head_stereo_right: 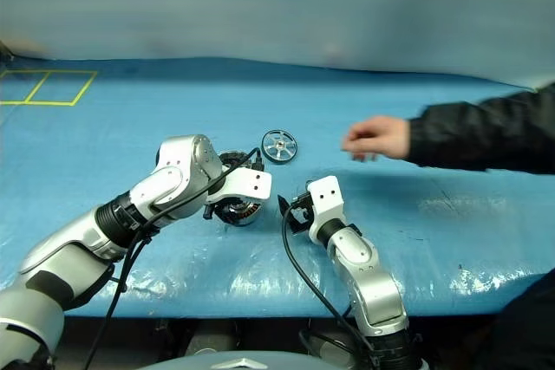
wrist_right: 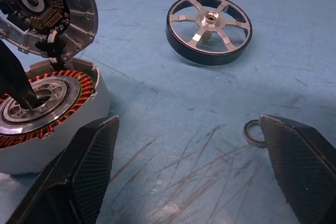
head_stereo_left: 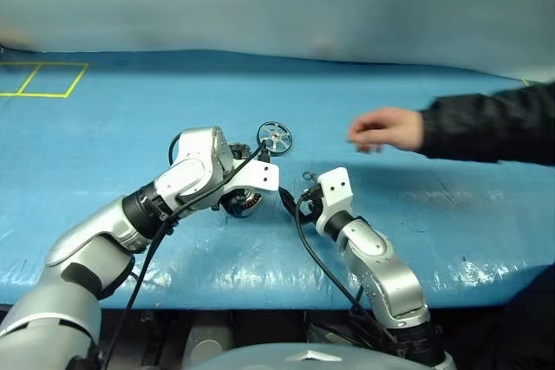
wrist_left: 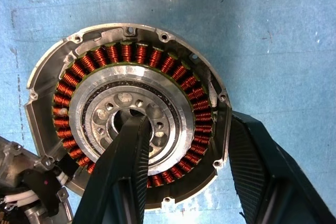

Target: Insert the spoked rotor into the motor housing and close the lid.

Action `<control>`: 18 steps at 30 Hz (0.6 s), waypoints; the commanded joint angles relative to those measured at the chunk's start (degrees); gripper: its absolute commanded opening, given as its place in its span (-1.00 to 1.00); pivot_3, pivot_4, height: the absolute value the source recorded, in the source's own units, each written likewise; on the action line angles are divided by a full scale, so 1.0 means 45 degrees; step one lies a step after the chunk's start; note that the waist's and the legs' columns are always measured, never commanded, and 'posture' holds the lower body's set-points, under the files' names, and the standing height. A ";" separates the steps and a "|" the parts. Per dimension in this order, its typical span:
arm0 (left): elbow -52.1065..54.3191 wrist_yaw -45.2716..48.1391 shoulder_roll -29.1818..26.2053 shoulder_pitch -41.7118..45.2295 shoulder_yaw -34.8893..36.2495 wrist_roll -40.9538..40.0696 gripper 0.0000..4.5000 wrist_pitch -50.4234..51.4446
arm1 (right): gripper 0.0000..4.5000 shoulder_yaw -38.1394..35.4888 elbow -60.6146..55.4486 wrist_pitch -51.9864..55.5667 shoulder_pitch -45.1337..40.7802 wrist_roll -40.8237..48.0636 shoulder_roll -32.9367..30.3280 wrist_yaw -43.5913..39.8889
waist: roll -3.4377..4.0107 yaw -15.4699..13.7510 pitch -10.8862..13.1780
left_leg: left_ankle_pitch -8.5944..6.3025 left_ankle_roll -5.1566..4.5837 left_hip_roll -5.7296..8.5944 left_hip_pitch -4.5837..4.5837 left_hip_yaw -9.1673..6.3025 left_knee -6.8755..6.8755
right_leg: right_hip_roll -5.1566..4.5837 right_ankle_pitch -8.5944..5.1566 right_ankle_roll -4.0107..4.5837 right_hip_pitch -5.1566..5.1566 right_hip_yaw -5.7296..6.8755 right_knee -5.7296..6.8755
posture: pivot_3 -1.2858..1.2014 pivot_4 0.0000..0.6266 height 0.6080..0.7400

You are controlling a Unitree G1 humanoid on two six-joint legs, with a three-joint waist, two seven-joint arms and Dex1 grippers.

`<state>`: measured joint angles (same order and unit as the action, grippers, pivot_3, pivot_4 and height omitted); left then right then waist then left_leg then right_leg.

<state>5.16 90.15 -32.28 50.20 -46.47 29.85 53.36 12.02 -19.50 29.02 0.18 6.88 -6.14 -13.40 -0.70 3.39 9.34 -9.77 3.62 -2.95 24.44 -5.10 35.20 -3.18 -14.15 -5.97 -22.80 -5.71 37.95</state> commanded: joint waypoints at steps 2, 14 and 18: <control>0.0611 0.0043 0.0064 -0.0197 -0.0188 -0.0619 0.12 0.0057 | 1.00 0.0090 -0.0294 -0.0208 -0.0157 -0.0019 0.0020 -0.0057 | -0.0001 -0.0010 0.0000 | 0.0000 0.0000 0.0000 0.0002 0.0000 0.0002 | 0.0000 0.0000 0.0000 0.0000 0.0000 0.0000 | 0.03 -0.52 1.00; 0.2910 0.0270 -0.1387 0.0589 -0.0029 -0.1074 0.99 -0.0125 | 1.00 0.0076 -0.0215 -0.0139 -0.0218 0.0053 0.0022 -0.0123 | -0.0007 0.0049 0.0025 | 0.0000 0.0000 -0.0002 0.0040 0.0000 -0.0007 | 0.0002 -0.0002 0.0004 -0.0045 -0.0001 0.0001 | 0.03 -0.52 1.00; 0.3276 0.0063 -0.1755 0.0770 0.0169 -0.1188 0.99 -0.0296 | 1.00 0.0113 -0.0179 -0.0088 -0.0283 0.0059 0.0003 -0.0180 | -0.0007 0.0046 0.0026 | 0.0000 0.0000 -0.0002 0.0043 0.0000 -0.0005 | 0.0002 -0.0003 0.0005 -0.0046 0.0000 -0.0002 | 0.03 -0.52 1.00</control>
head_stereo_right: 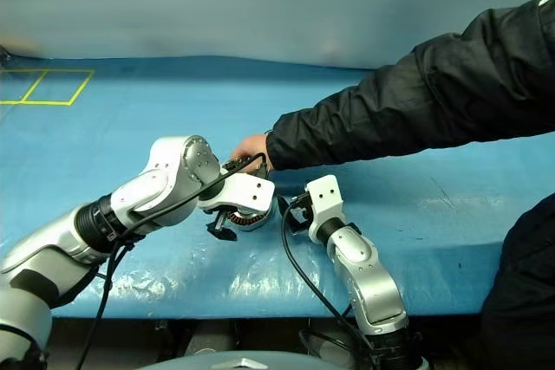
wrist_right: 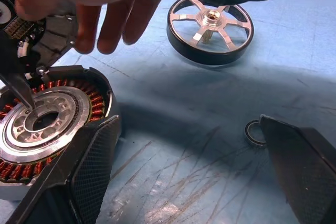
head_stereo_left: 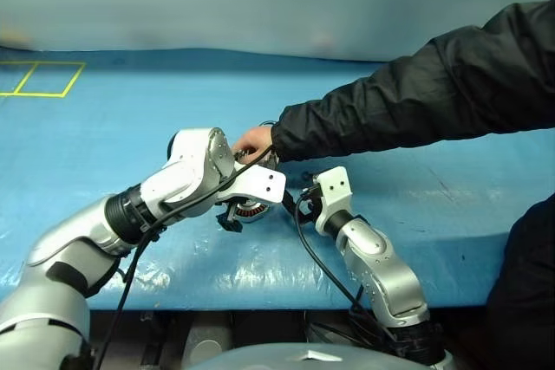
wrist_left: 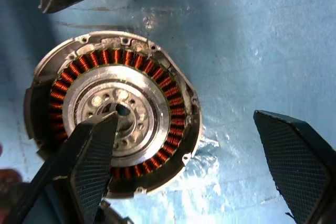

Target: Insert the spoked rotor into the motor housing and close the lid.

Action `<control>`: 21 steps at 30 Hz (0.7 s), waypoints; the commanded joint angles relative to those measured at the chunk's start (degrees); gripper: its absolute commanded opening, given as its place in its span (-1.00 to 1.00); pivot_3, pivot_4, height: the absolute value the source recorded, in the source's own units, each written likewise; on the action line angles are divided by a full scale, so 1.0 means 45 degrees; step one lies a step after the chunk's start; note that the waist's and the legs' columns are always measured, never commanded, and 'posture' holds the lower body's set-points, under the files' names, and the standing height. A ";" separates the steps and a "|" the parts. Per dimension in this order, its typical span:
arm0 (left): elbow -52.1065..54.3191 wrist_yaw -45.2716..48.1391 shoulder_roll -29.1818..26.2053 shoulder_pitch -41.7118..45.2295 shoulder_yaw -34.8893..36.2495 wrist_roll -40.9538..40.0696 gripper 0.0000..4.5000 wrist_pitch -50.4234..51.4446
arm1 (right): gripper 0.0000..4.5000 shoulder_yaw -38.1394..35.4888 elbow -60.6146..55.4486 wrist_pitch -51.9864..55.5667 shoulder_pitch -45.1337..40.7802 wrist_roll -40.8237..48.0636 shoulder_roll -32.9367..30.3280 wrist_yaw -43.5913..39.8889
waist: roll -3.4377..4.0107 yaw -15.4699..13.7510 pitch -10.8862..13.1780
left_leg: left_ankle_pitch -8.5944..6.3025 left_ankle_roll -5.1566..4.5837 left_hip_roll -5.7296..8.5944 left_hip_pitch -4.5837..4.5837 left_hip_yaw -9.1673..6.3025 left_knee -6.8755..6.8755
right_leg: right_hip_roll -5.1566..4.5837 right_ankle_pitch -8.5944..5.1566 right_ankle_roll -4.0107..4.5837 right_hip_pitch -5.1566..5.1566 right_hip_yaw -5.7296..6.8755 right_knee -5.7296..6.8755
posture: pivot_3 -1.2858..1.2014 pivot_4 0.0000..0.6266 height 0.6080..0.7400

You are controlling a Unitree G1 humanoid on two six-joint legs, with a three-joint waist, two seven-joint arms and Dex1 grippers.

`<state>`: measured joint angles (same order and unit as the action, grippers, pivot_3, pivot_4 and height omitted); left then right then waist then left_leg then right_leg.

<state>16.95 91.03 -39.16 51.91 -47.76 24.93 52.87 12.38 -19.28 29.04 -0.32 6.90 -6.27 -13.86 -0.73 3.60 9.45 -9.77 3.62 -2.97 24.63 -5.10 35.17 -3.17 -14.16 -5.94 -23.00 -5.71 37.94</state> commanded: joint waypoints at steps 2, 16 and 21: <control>0.0994 -0.0172 -0.0326 0.0441 0.0617 -0.0298 0.99 -0.0110 | 1.00 0.0023 -0.0237 -0.0068 -0.0187 0.0068 0.0006 -0.0106 | 0.0000 -0.0002 0.0003 | 0.0000 0.0000 0.0000 0.0004 0.0000 -0.0001 | 0.0000 0.0000 0.0000 -0.0002 0.0000 -0.0001 | 0.03 -0.52 1.00; 0.2816 -0.2369 -0.0397 -0.1503 0.2749 -0.2133 0.99 0.1297 | 1.00 -0.0007 -0.0449 0.0113 -0.0079 0.0089 -0.0110 -0.0160 | -0.0001 0.0043 0.0008 | 0.0000 0.0000 -0.0004 0.0005 0.0000 -0.0008 | 0.0001 -0.0002 0.0004 -0.0011 0.0000 0.0000 | 0.03 -0.52 1.00; 0.3300 -0.4687 0.0631 -0.4046 0.4538 -0.3187 0.99 0.1497 | 1.00 -0.0039 -0.0679 0.0156 0.0074 0.0076 -0.0106 -0.0073 | -0.0005 0.0035 0.0011 | 0.0000 0.0000 -0.0004 0.0009 -0.0001 -0.0004 | 0.0002 -0.0002 0.0004 -0.0012 0.0000 0.0003 | 0.03 -0.52 1.00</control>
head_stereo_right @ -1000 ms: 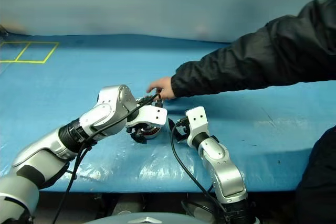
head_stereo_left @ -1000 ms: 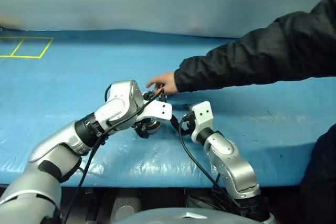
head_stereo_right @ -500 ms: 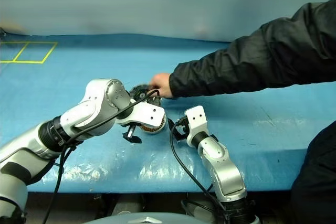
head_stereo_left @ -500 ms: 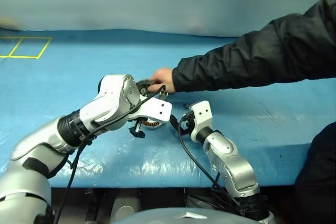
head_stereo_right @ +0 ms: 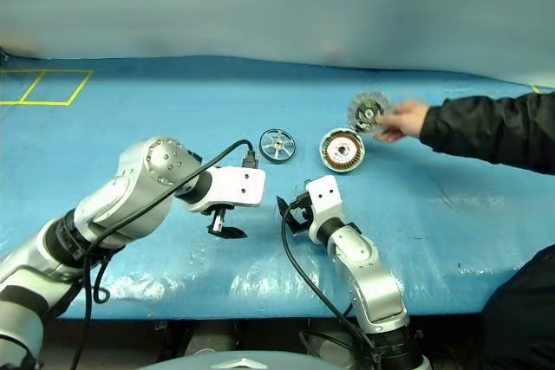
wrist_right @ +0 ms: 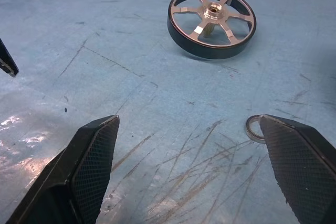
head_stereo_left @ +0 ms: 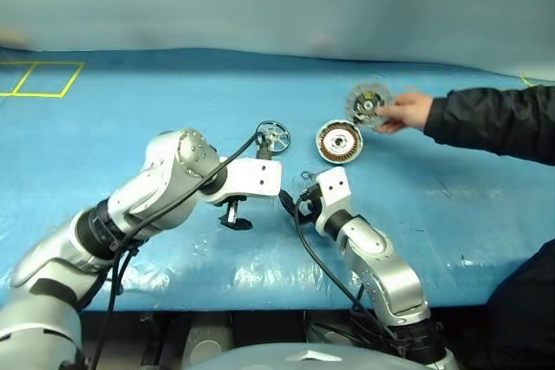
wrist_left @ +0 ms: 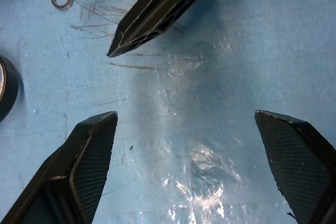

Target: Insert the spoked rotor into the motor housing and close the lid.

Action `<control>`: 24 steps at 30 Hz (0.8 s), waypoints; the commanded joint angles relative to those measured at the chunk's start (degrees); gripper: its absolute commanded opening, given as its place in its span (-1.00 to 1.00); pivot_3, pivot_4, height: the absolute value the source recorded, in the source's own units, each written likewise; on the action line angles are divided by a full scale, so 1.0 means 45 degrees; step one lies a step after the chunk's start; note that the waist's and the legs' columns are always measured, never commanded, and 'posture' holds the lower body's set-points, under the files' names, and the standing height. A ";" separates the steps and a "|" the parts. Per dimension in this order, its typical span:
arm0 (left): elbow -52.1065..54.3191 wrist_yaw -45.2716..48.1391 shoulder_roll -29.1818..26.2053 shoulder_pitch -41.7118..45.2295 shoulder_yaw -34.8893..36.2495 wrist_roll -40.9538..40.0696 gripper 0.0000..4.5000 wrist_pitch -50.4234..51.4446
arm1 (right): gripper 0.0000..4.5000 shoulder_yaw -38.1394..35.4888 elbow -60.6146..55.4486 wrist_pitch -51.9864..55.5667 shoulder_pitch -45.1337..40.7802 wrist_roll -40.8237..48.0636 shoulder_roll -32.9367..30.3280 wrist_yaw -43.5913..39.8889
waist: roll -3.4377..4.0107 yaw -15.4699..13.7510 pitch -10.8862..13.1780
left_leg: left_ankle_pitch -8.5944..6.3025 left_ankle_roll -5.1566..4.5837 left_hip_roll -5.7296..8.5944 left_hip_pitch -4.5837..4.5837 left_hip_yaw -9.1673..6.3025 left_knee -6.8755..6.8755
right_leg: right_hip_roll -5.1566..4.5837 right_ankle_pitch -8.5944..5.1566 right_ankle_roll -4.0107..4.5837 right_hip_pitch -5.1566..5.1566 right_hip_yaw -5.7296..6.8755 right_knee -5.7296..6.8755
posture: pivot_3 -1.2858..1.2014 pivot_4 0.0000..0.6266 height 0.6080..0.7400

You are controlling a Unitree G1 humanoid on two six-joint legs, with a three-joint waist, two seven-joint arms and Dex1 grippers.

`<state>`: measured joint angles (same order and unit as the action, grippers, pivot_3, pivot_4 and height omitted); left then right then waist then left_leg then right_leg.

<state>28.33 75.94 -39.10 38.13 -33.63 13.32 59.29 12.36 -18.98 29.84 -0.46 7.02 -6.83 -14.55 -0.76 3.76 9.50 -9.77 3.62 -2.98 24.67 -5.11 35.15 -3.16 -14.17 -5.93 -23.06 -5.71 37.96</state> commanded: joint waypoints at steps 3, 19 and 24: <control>0.0980 -0.3237 0.1998 -0.3021 0.3227 -0.1384 0.99 -0.0922 | 1.00 -0.0058 -0.1155 0.0152 0.0312 -0.0013 -0.0101 0.0135 | 0.0000 -0.0054 0.0000 | 0.0000 0.0000 0.0000 0.0002 0.0000 0.0003 | -0.0001 0.0001 -0.0001 0.0002 0.0001 -0.0005 | 0.03 -0.52 1.00; -0.1377 -0.9940 0.6475 -1.1042 0.5458 -0.2678 0.99 -1.1143 | 1.00 -0.0485 -0.2880 0.6635 -0.3309 0.0337 -0.4260 -0.1348 | -0.0008 -0.0194 -0.0004 | 0.0001 0.0001 0.0010 -0.0039 0.0021 0.0060 | -0.0028 0.0012 0.0006 0.0047 -0.0004 -0.0018 | 0.03 -0.52 1.00; -0.2318 -1.0545 0.6557 -1.1491 0.4997 -0.2667 0.99 -1.2933 | 1.00 0.0115 -0.1032 0.8216 -0.5857 0.0272 -0.5589 -0.2187 | -0.0007 -0.0209 -0.0003 | 0.0001 -0.0001 0.0037 -0.0015 0.0024 0.0043 | -0.0052 0.0013 0.0007 0.0033 -0.0004 -0.0037 | 0.03 -0.52 1.00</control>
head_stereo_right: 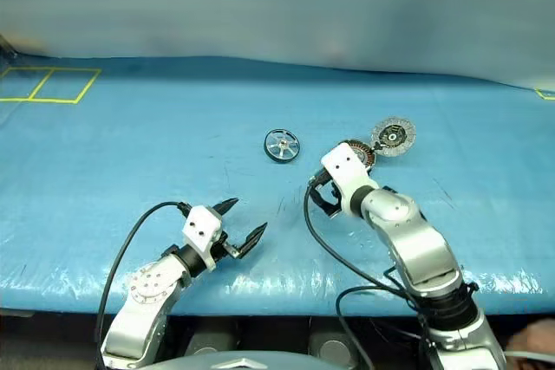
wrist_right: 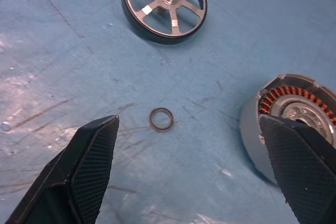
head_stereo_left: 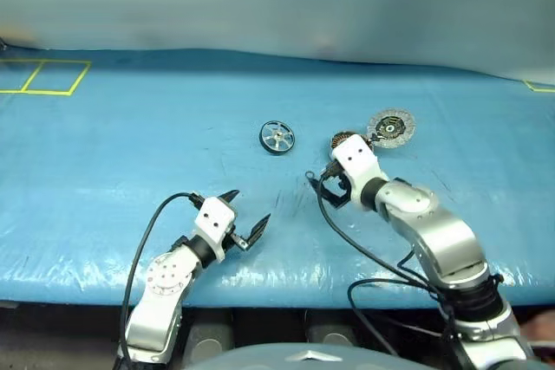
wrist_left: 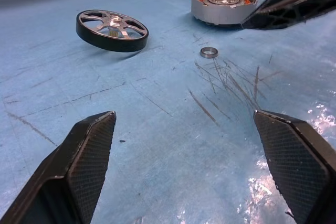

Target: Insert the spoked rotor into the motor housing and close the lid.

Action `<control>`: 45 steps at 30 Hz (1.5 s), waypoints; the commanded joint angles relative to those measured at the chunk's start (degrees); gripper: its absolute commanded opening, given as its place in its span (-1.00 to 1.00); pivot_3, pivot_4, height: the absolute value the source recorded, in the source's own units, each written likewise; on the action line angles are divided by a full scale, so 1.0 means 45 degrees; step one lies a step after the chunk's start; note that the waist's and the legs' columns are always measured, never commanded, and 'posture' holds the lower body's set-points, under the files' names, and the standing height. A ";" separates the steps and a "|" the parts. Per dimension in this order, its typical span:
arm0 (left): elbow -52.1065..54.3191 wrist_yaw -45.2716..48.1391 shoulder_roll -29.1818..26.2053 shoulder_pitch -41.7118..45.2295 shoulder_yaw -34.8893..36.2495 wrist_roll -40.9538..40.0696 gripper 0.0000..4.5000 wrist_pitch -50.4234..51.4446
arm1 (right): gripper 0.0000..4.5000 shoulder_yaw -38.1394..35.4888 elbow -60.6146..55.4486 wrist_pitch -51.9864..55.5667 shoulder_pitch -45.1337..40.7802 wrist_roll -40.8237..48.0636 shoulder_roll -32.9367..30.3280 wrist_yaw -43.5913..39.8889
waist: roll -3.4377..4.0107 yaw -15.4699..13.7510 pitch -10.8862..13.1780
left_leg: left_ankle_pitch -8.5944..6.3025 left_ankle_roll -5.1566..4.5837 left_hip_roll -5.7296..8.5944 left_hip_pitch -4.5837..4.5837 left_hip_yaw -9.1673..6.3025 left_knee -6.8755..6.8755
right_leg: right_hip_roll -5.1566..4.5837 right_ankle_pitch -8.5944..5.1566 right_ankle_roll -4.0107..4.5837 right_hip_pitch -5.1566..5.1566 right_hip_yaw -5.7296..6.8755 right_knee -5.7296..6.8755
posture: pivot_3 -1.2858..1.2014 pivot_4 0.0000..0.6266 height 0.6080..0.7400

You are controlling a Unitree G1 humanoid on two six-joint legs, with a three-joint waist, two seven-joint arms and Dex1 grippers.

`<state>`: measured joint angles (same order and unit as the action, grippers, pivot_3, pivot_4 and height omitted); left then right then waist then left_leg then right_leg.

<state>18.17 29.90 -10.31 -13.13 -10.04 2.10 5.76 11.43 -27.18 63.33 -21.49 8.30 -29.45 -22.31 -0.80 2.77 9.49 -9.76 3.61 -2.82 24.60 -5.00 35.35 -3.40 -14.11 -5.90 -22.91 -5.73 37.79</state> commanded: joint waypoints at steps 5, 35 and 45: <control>-0.0396 -0.0688 0.0434 -0.0013 -0.0448 -0.0480 0.99 -0.1360 | 1.00 0.1497 0.3618 0.0576 -0.3568 -0.0525 -0.1355 -0.1255 | 0.0002 -0.0022 0.0001 | 0.0002 -0.0003 0.0007 0.0011 0.0002 -0.0040 | -0.0004 0.0000 0.0000 -0.0027 0.0000 -0.0004 | 0.03 -0.52 1.00; -0.0933 -0.1564 0.0241 -0.0093 -0.0949 -0.0581 1.00 -0.1717 | 0.28 0.3863 1.1066 -0.1577 -0.5695 -0.2183 -0.0759 -0.4729 | -0.0007 0.0148 -0.0006 | 0.0001 -0.0001 0.0014 0.0001 0.0001 -0.0042 | -0.0005 0.0000 -0.0007 -0.0016 0.0000 -0.0013 | 0.03 -0.52 1.00; -0.1026 -0.1735 -0.0002 -0.0071 -0.0359 -0.0748 1.00 -0.1869 | -0.02 0.4047 0.6832 0.0235 -0.3283 -0.2068 -0.2098 -0.5605 | -0.0062 -0.0200 -0.0057 | -0.0006 0.0006 0.0017 -0.0003 -0.0006 -0.0060 | -0.0008 -0.0013 -0.0006 -0.0019 0.0003 -0.0038 | 0.03 -0.52 1.00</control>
<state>13.10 22.51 -10.06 -13.64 -12.29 -0.60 -0.99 27.36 5.13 59.84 -40.41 -3.23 -38.57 -44.73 -1.07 1.87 9.23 -9.81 3.66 -2.74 24.59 -5.05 35.06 -3.43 -14.20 -5.90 -23.01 -5.71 37.61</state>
